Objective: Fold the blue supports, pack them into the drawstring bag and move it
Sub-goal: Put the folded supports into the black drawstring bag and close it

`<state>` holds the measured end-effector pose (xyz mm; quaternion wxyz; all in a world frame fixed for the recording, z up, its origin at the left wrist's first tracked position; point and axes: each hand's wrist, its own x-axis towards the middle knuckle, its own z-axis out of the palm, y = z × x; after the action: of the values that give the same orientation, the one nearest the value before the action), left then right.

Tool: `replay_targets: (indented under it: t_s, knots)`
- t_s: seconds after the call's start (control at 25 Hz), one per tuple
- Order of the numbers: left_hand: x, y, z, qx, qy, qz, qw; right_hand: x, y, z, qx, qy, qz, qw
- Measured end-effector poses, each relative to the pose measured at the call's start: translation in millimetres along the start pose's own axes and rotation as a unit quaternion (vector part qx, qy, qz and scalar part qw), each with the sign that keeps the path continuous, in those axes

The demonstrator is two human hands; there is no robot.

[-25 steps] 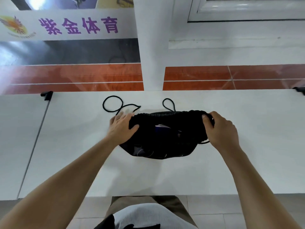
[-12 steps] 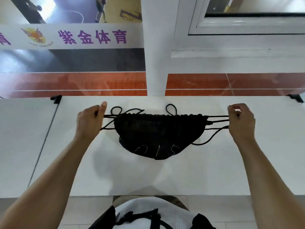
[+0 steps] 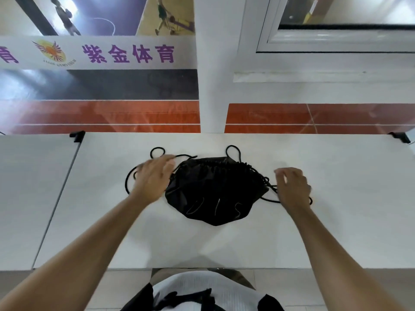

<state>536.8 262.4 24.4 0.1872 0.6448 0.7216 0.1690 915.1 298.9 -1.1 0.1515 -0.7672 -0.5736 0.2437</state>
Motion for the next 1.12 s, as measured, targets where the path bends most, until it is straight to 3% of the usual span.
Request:
replay_targets:
  t_s: [0.12, 0.32, 0.52, 0.68, 0.88, 1.0, 1.12]
  knots:
    - [-0.8, 43.7, 19.2, -0.027, -0.052, 0.055, 0.997, -17.9, -32.9, 13.1, 0.077, -0.038, -0.059, 0.995]
    - [2.3, 62.7, 9.3, -0.026, -0.002, 0.068, 0.997, -20.0, -47.1, 8.1, 0.187, -0.031, -0.051, 0.981]
    - [10.6, 45.7, -18.4, -0.108, 0.002, -0.016, 0.994, 2.4, -46.7, -18.9, 0.169, -0.014, -0.107, 0.980]
    - [22.0, 5.9, -36.6, -0.083, 0.060, -0.084, 0.991, 17.5, -37.9, -35.6, 0.138, 0.042, -0.073, 0.987]
    - [46.2, 4.9, -21.1, -0.068, 0.042, -0.153, 0.985, 25.5, -53.6, -21.0, 0.141, -0.058, -0.022, 0.988]
    - [34.8, 14.0, -6.0, 0.002, 0.098, -0.108, 0.989, 22.7, -46.8, -12.9, 0.035, -0.020, -0.063, 0.997]
    - [-3.8, 39.8, 20.5, -0.041, 0.113, 0.018, 0.993, 2.0, -33.0, 1.2, 0.093, 0.052, -0.075, 0.991]
